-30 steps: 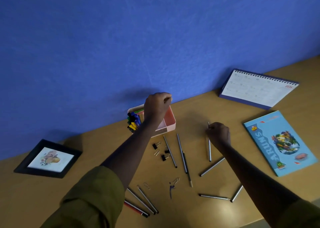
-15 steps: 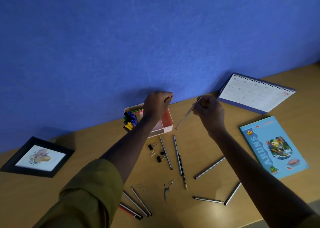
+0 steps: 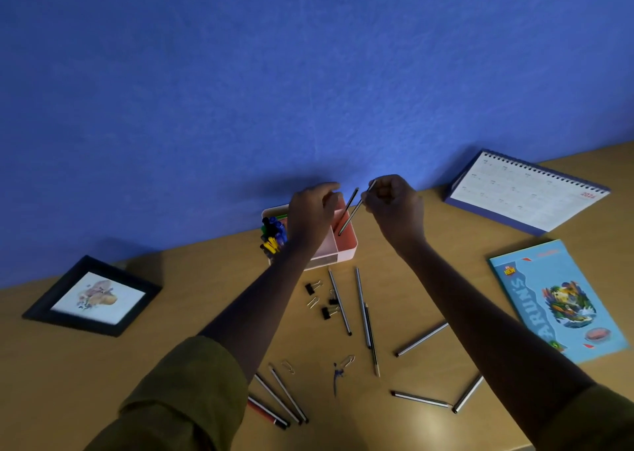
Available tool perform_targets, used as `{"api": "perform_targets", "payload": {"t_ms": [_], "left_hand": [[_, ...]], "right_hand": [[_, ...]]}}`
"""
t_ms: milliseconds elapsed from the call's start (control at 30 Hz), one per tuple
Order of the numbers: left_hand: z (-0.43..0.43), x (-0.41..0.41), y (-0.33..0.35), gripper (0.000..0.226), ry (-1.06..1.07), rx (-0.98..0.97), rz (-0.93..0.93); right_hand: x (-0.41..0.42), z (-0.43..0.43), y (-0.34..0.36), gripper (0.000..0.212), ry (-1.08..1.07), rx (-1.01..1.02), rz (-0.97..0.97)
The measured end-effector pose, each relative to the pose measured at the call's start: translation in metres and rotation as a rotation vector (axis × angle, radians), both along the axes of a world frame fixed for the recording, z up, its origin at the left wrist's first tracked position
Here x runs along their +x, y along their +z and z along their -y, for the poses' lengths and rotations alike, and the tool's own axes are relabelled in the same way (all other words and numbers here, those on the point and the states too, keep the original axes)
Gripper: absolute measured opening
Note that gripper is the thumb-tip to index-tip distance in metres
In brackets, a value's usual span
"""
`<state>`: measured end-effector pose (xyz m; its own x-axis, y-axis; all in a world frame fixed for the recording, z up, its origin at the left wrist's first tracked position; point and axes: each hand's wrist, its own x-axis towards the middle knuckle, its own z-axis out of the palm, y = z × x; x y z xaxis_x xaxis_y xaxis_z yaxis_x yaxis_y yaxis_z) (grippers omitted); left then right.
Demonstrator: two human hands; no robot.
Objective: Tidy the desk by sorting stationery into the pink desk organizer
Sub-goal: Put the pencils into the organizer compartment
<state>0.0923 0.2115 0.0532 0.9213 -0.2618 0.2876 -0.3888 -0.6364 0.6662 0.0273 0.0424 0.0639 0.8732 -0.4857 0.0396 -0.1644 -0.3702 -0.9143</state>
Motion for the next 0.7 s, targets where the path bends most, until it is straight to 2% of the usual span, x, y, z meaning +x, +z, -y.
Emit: {"api": "perform_targets", "payload": {"t_ms": [200, 367, 567, 700], "left_hand": [[-0.018, -0.039, -0.011, 0.022, 0.243, -0.174, -0.121], [-0.027, -0.090, -0.030, 0.018, 0.363, -0.299, -0.218], [-0.026, -0.131, -0.057, 0.015, 0.351, -0.238, -0.406], [-0.016, -0.142, -0.072, 0.016, 0.333, -0.117, -0.530]], "right_hand": [[0.011, -0.015, -0.026, 0.014, 0.003, -0.144, -0.041], [0.020, -0.023, -0.039, 0.016, -0.005, -0.175, -0.073], [0.024, -0.031, -0.048, 0.018, -0.047, -0.155, -0.094], [0.025, -0.032, -0.052, 0.022, -0.048, -0.164, -0.109]]}}
